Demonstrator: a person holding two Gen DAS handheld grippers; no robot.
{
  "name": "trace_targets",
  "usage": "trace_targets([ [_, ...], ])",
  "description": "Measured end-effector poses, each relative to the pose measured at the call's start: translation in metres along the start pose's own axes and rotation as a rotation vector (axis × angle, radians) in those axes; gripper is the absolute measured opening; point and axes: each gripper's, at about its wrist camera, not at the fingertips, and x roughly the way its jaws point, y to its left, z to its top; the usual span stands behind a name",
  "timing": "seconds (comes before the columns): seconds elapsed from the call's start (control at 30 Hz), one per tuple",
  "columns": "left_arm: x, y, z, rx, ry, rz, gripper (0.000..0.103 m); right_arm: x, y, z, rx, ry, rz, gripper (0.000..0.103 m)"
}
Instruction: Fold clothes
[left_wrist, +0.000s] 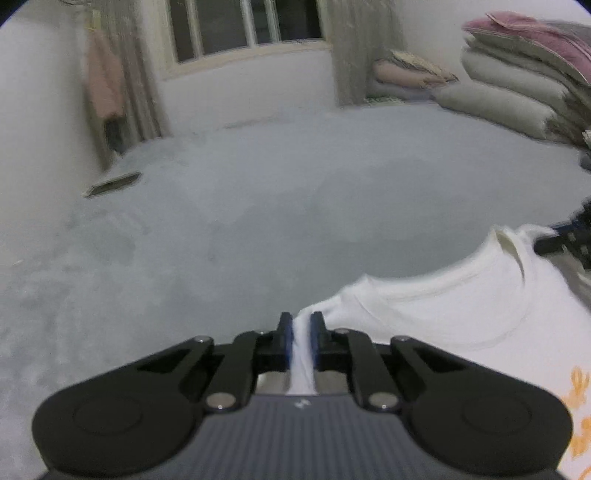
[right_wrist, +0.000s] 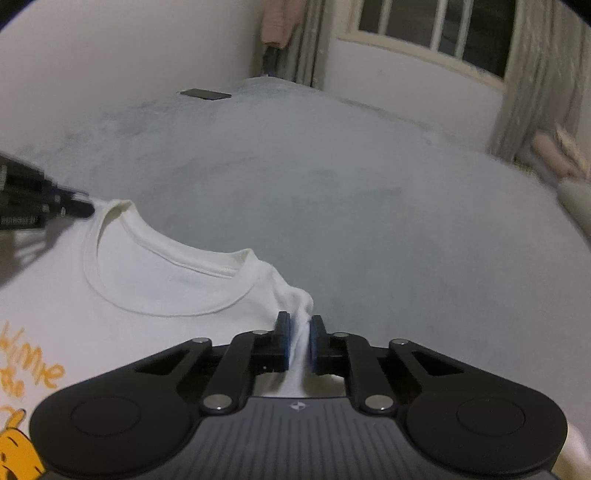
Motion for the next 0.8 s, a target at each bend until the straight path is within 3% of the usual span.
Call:
trace_targets([
  [0.13, -0.002, -0.003, 0.008, 0.002, -0.034, 0.061, 0.008, -0.01, 0.001, 0.01, 0.0, -0.089, -0.08, 0.008],
  [0.23, 0.014, -0.01, 0.014, 0.011, -0.016, 0.116, 0.008, -0.008, 0.009, 0.021, -0.04, -0.106, -0.162, 0.008],
  [0.37, 0.044, -0.031, -0.004, 0.063, 0.062, 0.199, 0.017, 0.022, 0.022, 0.02, -0.053, -0.025, -0.241, 0.008],
  [0.43, 0.035, -0.024, -0.003, 0.023, 0.056, 0.184, 0.024, 0.036, 0.032, 0.015, -0.086, 0.01, -0.282, 0.009],
  [0.5, 0.017, 0.001, 0.008, -0.037, 0.054, 0.194, 0.027, 0.039, 0.04, 0.013, -0.113, 0.014, -0.321, 0.014],
  [0.53, 0.004, 0.017, 0.012, -0.047, 0.054, 0.216, 0.029, 0.03, 0.036, 0.015, -0.086, 0.005, -0.317, 0.026],
  [0.6, -0.022, 0.05, 0.018, -0.059, 0.071, 0.253, 0.041, 0.011, 0.027, 0.019, -0.024, -0.016, -0.313, 0.036],
  [0.7, -0.071, 0.107, 0.011, -0.128, 0.147, 0.327, 0.042, -0.02, 0.012, 0.02, 0.079, -0.047, -0.304, 0.039],
  [0.8, -0.116, 0.17, -0.011, -0.221, 0.286, 0.42, 0.042, -0.042, 0.016, 0.017, 0.099, -0.032, -0.245, 0.039],
])
